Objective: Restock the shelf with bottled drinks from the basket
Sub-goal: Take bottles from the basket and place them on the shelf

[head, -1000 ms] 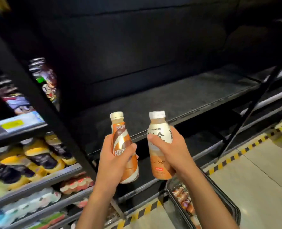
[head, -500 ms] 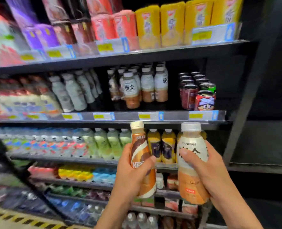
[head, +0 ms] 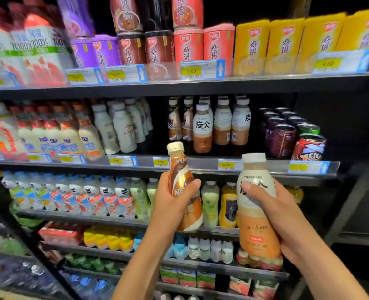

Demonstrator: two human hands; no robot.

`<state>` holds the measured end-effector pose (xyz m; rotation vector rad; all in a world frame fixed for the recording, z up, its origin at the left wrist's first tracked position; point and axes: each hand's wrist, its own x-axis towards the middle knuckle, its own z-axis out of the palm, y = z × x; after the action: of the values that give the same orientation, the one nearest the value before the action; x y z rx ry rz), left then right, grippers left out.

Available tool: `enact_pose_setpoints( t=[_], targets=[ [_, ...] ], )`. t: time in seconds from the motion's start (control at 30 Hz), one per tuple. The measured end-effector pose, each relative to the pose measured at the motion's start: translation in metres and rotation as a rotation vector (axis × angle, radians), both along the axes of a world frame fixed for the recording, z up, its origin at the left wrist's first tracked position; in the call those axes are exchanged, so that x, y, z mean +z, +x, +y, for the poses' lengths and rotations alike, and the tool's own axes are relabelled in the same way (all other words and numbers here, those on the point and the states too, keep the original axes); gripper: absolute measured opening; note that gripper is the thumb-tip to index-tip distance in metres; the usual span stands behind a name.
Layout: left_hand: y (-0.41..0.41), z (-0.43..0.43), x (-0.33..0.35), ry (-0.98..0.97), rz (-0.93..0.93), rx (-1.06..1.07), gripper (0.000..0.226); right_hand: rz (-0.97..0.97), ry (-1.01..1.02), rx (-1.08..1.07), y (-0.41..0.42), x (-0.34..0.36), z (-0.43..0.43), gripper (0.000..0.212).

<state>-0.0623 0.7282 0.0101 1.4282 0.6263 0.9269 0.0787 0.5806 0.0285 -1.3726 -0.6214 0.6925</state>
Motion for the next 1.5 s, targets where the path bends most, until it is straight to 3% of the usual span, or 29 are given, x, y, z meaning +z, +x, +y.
enact_pose_setpoints(
  t=[0.3, 0.5, 0.63, 0.73, 0.87, 0.93, 1.03, 1.3, 1.4, 1.43, 1.5],
  targets=[
    [0.036, 0.079, 0.032, -0.027, -0.037, -0.061, 0.018, 0.059, 0.036, 0.032, 0.030, 0.033, 0.064, 0.062],
    [0.068, 0.124, 0.050, -0.099, -0.077, -0.087, 0.010, 0.063, 0.009, 0.028, 0.073, 0.049, 0.105, 0.042],
    [0.084, 0.153, 0.053, -0.040, 0.009, -0.097, 0.020, 0.096, -0.046, -0.001, 0.093, 0.052, 0.131, 0.034],
    [0.097, 0.175, 0.053, -0.031, 0.084, -0.055, 0.047, 0.160, -0.041, -0.039, 0.105, 0.050, 0.150, 0.045],
    [0.112, 0.198, 0.050, -0.015, 0.137, 0.016, 0.041, 0.216, 0.020, -0.140, 0.119, 0.052, 0.180, 0.030],
    [0.119, 0.207, 0.048, 0.026, 0.142, 0.044, 0.036, 0.173, 0.070, -0.177, 0.124, 0.052, 0.195, 0.028],
    [0.131, 0.221, 0.041, 0.108, 0.163, 0.073, 0.052, 0.057, 0.137, -0.176, 0.132, 0.046, 0.209, 0.036],
    [0.150, 0.247, 0.028, 0.137, 0.243, 0.110, 0.070, -0.122, 0.056, -0.193, 0.147, 0.026, 0.220, 0.054],
    [0.158, 0.258, 0.023, 0.190, 0.251, 0.056, 0.087, -0.196, 0.040, -0.216, 0.151, 0.024, 0.225, 0.055],
    [0.160, 0.261, 0.022, 0.213, 0.269, 0.042, 0.087, -0.203, 0.039, -0.222, 0.153, 0.022, 0.226, 0.057],
    [0.158, 0.256, 0.026, 0.254, 0.303, 0.047, 0.066, -0.221, 0.041, -0.230, 0.156, 0.017, 0.228, 0.064]
  ],
)
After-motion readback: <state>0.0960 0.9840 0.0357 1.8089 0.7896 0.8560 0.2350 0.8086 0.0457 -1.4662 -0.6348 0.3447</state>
